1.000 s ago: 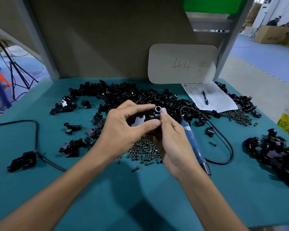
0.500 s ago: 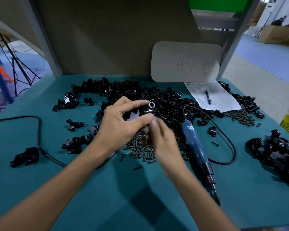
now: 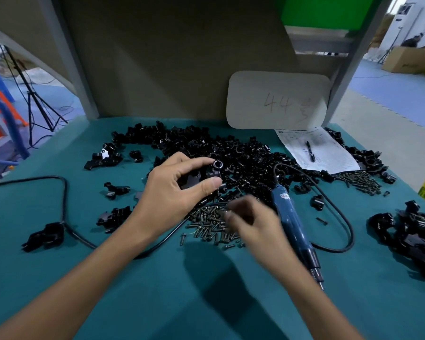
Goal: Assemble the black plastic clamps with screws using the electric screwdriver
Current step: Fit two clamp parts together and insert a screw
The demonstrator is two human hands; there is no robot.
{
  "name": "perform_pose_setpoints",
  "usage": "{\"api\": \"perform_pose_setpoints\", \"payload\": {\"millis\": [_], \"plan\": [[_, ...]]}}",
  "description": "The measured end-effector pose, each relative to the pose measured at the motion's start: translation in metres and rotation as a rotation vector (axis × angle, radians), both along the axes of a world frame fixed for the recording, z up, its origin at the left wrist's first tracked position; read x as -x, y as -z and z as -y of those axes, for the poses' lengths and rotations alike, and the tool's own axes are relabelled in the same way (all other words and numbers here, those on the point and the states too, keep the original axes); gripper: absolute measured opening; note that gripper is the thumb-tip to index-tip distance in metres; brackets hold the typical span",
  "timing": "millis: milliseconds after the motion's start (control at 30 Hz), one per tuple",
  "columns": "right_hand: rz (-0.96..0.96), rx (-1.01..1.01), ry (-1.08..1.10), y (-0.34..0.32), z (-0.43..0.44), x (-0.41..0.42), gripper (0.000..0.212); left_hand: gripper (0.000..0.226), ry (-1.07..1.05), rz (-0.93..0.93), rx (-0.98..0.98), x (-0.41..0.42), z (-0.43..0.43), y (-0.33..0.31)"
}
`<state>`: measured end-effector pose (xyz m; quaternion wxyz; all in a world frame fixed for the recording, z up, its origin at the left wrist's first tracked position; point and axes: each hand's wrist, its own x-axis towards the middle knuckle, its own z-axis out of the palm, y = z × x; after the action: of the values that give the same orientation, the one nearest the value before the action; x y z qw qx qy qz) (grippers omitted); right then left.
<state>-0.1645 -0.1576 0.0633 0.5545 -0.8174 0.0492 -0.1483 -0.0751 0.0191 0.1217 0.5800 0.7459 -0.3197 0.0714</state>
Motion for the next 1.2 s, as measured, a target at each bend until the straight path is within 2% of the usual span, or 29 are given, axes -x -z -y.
{"api": "perform_pose_setpoints", "payload": {"millis": [100,167,367,500,767,867,933,1000,1100,1200], "plan": [[0.186,-0.300,-0.005,-0.042,0.006,0.002,0.012,0.031,0.000,0.012,0.014,0.001,0.001,0.000],[0.272,-0.392,-0.011,-0.057,0.003,0.003,0.011,0.032,0.002,0.021,0.002,0.002,0.003,0.001],[0.295,-0.434,-0.035,-0.064,-0.006,-0.001,0.011,0.036,0.029,0.033,-0.010,0.003,0.008,0.006],[0.302,-0.429,0.022,-0.063,-0.001,0.000,0.010,0.033,0.020,0.010,0.013,0.004,0.007,0.007],[0.268,-0.301,-0.022,-0.062,0.003,-0.001,0.013,0.033,0.042,0.039,-0.001,0.007,0.010,0.003],[0.205,-0.257,-0.089,-0.063,0.007,0.000,0.019,0.034,0.047,0.038,0.003,0.006,0.009,0.003],[0.165,-0.240,-0.101,-0.065,0.011,0.001,0.016,0.036,0.045,0.075,-0.022,0.006,0.008,0.003],[0.146,-0.091,-0.079,-0.067,0.014,0.001,0.009,0.038,0.038,0.112,-0.035,0.007,0.008,0.003],[0.173,0.292,-0.037,-0.066,0.011,-0.001,0.029,0.038,0.042,0.182,-0.053,0.009,0.009,0.001],[0.176,0.334,-0.065,-0.068,0.010,0.001,0.036,0.037,0.055,0.199,-0.047,0.009,0.009,0.000]]}}
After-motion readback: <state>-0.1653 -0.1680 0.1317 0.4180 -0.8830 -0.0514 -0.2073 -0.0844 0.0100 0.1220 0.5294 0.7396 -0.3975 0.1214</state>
